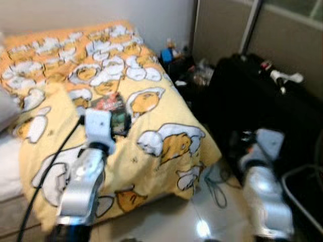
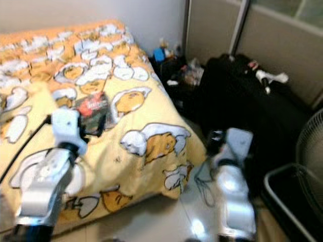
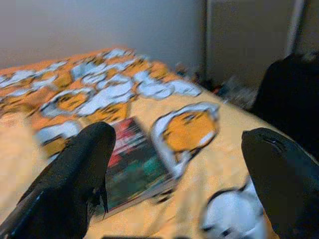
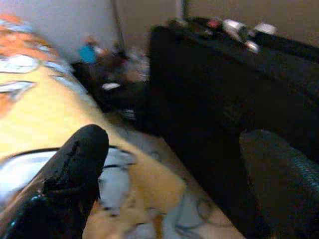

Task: Clean up the room

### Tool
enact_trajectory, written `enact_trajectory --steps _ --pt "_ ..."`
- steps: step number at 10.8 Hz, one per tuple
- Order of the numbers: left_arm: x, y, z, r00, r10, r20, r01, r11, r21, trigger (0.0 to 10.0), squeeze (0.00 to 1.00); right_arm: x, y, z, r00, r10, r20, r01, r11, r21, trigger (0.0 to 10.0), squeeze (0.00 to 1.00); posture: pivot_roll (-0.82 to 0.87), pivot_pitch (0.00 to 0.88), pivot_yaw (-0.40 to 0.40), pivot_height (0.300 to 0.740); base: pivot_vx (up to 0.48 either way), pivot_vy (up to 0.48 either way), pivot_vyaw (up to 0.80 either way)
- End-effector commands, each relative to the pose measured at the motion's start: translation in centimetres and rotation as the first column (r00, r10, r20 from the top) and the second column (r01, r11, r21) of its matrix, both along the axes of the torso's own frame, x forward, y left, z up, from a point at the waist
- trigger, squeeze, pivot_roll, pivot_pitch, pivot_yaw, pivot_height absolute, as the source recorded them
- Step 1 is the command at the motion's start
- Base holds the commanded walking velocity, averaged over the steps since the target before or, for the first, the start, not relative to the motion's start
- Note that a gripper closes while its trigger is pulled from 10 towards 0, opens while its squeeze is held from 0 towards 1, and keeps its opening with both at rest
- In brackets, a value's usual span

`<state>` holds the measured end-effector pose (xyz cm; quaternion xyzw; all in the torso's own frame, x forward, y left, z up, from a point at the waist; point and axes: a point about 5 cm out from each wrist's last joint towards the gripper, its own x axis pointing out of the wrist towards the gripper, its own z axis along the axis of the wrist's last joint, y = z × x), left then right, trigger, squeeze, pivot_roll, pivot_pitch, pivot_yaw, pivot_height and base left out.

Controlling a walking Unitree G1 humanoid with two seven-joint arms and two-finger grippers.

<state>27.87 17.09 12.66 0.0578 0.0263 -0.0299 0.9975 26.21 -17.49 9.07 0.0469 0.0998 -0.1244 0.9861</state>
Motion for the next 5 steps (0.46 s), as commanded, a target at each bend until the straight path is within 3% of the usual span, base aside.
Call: enact_trajectory --steps 1,4,5 --pt "0.2 -0.2 0.0 1.000 -0.003 -0.003 0.003 1.000 -0.004 10.0 0.00 0.4 -0.3 0.6 1.000 -0.006 0.020 0.007 0.999 -0.039 10.0 0.00 -0.10 0.000 0.039 0.740 0.000 0.349 0.00" --pt "0.3 -0.3 -0.2 1.000 -0.004 -0.011 0.004 1.000 0.017 10.0 0.00 0.4 0.3 0.9 0.998 0.031 0.059 -0.034 0.997 0.063 10.0 0.00 -0.07 0.000 0.030 0.740 0.000 0.349 0.00" --pt "0.6 0.3 -0.3 1.000 -0.002 -0.014 0.002 0.999 0.037 10.0 0.00 0.9 -0.9 1.2 0.997 -0.049 0.062 0.041 0.991 0.129 10.0 0.00 -0.08 0.000 0.021 0.740 0.000 0.349 0.00"
